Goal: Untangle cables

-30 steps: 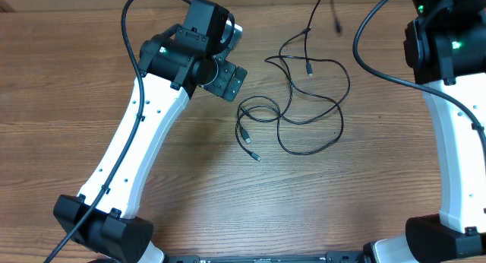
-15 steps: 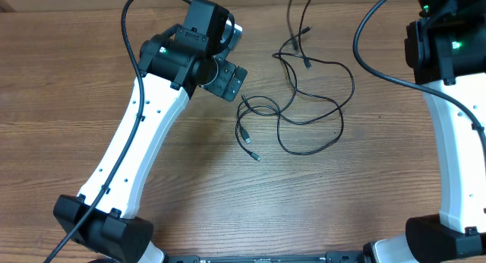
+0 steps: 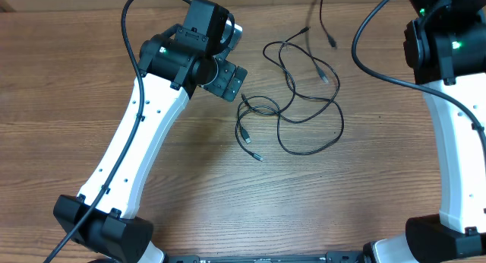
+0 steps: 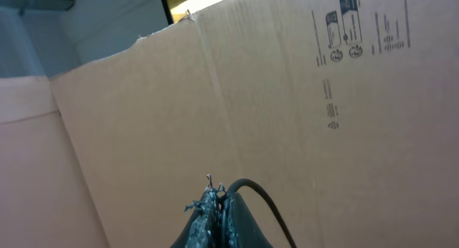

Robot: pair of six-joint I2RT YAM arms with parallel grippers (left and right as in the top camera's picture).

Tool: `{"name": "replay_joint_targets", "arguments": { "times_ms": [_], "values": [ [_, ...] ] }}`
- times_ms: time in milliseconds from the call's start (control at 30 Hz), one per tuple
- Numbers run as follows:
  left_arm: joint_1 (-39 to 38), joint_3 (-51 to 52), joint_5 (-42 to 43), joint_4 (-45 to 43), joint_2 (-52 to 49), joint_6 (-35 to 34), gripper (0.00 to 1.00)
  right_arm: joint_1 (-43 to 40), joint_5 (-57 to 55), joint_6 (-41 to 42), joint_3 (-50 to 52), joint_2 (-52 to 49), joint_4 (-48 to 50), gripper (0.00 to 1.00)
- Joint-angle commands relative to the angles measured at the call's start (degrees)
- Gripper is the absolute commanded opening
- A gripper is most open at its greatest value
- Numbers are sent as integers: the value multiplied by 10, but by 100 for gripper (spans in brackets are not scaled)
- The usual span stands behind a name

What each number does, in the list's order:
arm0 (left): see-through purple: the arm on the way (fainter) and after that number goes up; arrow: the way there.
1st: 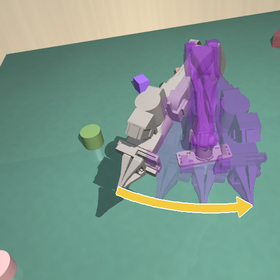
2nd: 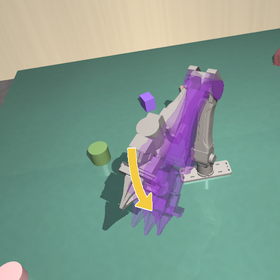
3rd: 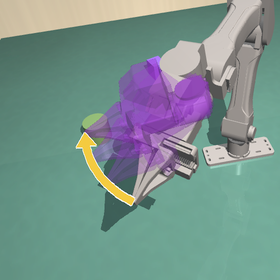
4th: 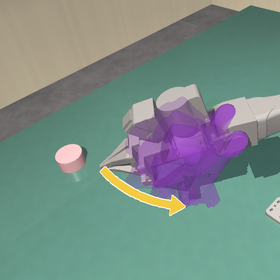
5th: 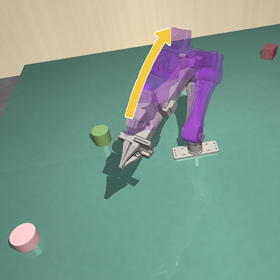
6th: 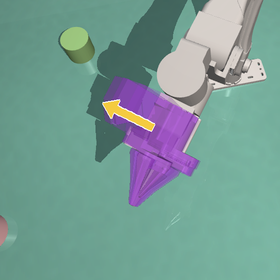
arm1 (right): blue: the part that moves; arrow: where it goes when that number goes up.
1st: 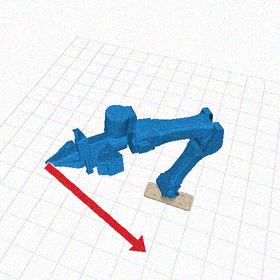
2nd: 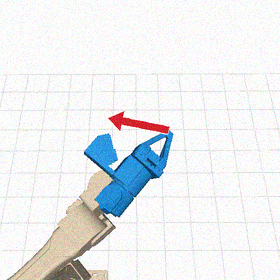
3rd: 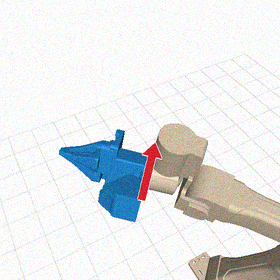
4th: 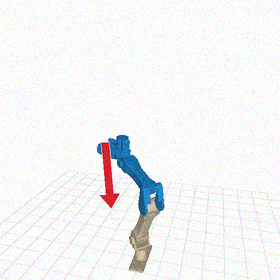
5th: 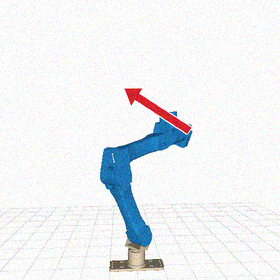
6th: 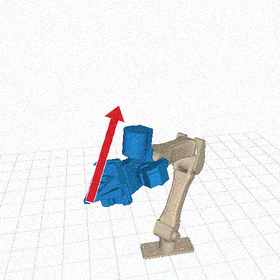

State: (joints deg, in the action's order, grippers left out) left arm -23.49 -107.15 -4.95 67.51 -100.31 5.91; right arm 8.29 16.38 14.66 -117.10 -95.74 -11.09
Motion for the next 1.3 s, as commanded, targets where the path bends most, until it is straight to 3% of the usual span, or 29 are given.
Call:
{"name": "replay_joint_targets", "arguments": {
  "times_ms": [0,333,800,1267],
  "values": [
    [3,1,5,-2,-2,-8,99,-1,2,-63,-10,6,4,4],
    [3,2,5,-2,-2,-8,100,-38,-95,-77,-10,6,-47,4],
    [3,1,5,-2,-2,-8,100,-134,-95,-77,-10,5,-80,4],
    [3,1,5,-2,-2,-8,100,-145,-49,-104,-10,-62,-64,4]
  ]
}}
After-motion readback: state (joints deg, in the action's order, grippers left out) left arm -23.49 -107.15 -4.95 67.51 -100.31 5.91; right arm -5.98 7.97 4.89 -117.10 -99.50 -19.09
